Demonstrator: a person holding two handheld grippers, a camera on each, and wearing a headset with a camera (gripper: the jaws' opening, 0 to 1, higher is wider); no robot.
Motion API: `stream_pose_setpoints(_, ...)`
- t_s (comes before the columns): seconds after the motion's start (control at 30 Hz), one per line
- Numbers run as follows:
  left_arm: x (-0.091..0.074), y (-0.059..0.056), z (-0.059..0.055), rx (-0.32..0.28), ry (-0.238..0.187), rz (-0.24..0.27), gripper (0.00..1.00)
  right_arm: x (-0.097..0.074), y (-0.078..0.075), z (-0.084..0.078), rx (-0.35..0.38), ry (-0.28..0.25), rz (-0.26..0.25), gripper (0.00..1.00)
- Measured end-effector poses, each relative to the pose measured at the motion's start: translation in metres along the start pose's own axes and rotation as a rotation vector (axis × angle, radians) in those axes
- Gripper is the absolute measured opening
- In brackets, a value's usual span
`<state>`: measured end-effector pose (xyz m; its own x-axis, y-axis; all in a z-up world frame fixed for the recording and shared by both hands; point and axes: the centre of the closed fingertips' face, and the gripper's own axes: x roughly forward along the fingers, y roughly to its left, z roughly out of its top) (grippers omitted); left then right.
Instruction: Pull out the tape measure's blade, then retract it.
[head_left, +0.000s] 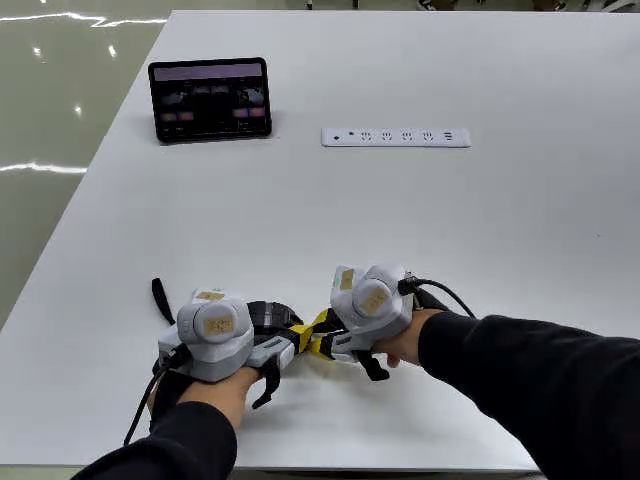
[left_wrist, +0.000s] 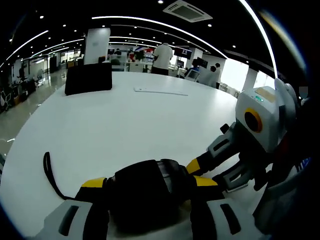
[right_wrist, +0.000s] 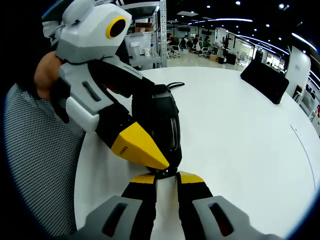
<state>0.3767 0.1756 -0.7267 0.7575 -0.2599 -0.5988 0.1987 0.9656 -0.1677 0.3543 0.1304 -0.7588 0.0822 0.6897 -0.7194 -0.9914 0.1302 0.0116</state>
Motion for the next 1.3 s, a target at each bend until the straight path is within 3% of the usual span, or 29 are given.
stream_pose_setpoints(0.1,-0.003,0.001,0.004,-0.006,0.011,-0.012,0.62,-0.004,0.000,-0.003,0.014,0.007,-0.014,0.15)
stream_pose_setpoints(0.13,-0.005,0.000,0.008,-0.035,-0.003,-0.030,0.61,-0.005,-0.003,-0.006,0.019,0.013,-0.029,0.17)
stream_pose_setpoints(0.2,-0.009,0.003,0.015,-0.038,-0.018,-0.044,0.62,-0.010,-0.007,-0.013,0.032,0.022,-0.049,0.21)
stream_pose_setpoints(0.3,-0.014,0.001,0.026,-0.030,-0.018,-0.096,0.75,-0.025,-0.014,-0.015,0.063,-0.010,-0.079,0.21)
stream_pose_setpoints(0.4,-0.023,-0.009,0.047,0.056,-0.097,-0.204,0.94,-0.046,-0.022,-0.016,0.084,-0.029,-0.110,0.25)
stream_pose_setpoints(0.47,-0.031,-0.001,0.051,0.133,-0.103,-0.199,1.00,-0.062,-0.027,-0.012,0.107,-0.069,-0.125,0.30)
stream_pose_setpoints(0.53,-0.038,0.003,0.042,0.174,-0.048,-0.230,1.00,-0.080,-0.029,-0.012,0.119,-0.087,-0.140,0.36)
stream_pose_setpoints(0.57,-0.039,0.005,0.040,0.173,-0.042,-0.241,1.00,-0.086,-0.029,-0.012,0.117,-0.093,-0.148,0.40)
stream_pose_setpoints(0.67,-0.046,0.015,0.039,0.131,-0.041,-0.274,1.00,-0.108,-0.028,-0.017,0.109,-0.105,-0.170,0.44)
stream_pose_setpoints(0.8,-0.057,0.030,0.042,0.166,-0.066,-0.283,1.00,-0.136,-0.023,-0.027,0.116,-0.123,-0.208,0.49)
stream_pose_setpoints(0.87,-0.061,0.035,0.037,0.194,-0.049,-0.290,1.00,-0.150,-0.019,-0.036,0.119,-0.123,-0.229,0.52)
stream_pose_setpoints(0.97,-0.067,0.043,0.030,0.182,-0.012,-0.302,1.00,-0.166,-0.014,-0.051,0.118,-0.111,-0.253,0.56)
stream_pose_setpoints(1.03,-0.073,0.044,0.029,0.170,-0.027,-0.317,1.00,-0.181,-0.012,-0.060,0.113,-0.111,-0.287,0.57)
stream_pose_setpoints(1.2,-0.084,0.055,0.016,0.190,-0.016,-0.303,1.00,-0.217,-0.008,-0.082,0.176,-0.134,-0.338,0.65)
stream_pose_setpoints(1.3,-0.090,0.064,0.014,0.178,-0.021,-0.291,1.00,-0.234,-0.008,-0.096,0.207,-0.135,-0.368,0.69)
